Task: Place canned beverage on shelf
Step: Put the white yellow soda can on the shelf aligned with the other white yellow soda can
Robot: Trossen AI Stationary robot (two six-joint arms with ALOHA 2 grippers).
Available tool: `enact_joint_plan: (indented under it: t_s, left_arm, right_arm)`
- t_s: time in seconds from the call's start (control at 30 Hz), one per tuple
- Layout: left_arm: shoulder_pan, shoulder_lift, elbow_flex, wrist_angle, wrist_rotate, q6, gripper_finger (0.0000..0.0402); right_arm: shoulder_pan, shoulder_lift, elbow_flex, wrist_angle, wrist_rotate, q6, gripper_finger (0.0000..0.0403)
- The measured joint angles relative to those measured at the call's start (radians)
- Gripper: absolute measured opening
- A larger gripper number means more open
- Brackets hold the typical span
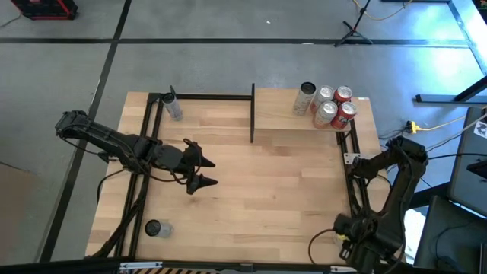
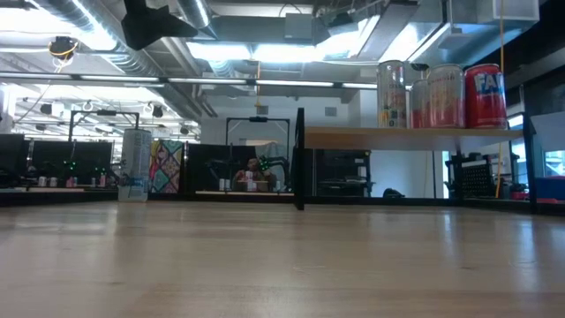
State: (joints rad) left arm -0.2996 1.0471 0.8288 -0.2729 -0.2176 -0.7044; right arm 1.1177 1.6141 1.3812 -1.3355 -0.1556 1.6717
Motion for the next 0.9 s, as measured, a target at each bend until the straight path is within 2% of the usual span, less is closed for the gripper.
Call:
enact_joint_plan:
  t_s: [0.23, 0.47, 0.6, 0.73, 0.9]
  left_arm:
    - [0.000, 0.000, 0.000, -0.001, 0.049, -0.001, 0.0373]
    - [0.010, -0.029, 0.002, -0.006, 0.055, -0.004, 0.0373]
    - [0.033, -0.071, 0.019, -0.032, 0.055, -0.006, 0.0373]
    - [0.071, -0.106, 0.037, -0.041, 0.057, 0.026, 0.0373]
    - [0.143, -0.134, 0.053, -0.073, 0.121, 0.073, 0.0373]
  right_arm:
    - [-0.044, -0.001, 0.148, -0.027, 0.189, -0.139, 0.0230]
    - [-0.169, -0.002, 0.358, -0.239, 0.321, -0.370, 0.0230]
    - [-0.270, -0.011, 0.479, -0.227, 0.380, -0.565, 0.0230]
    - [-0.409, -0.011, 0.562, -0.239, 0.393, -0.752, 0.0230]
    - [-0.584, -0.011, 0.636, -0.241, 0.416, -0.991, 0.0230]
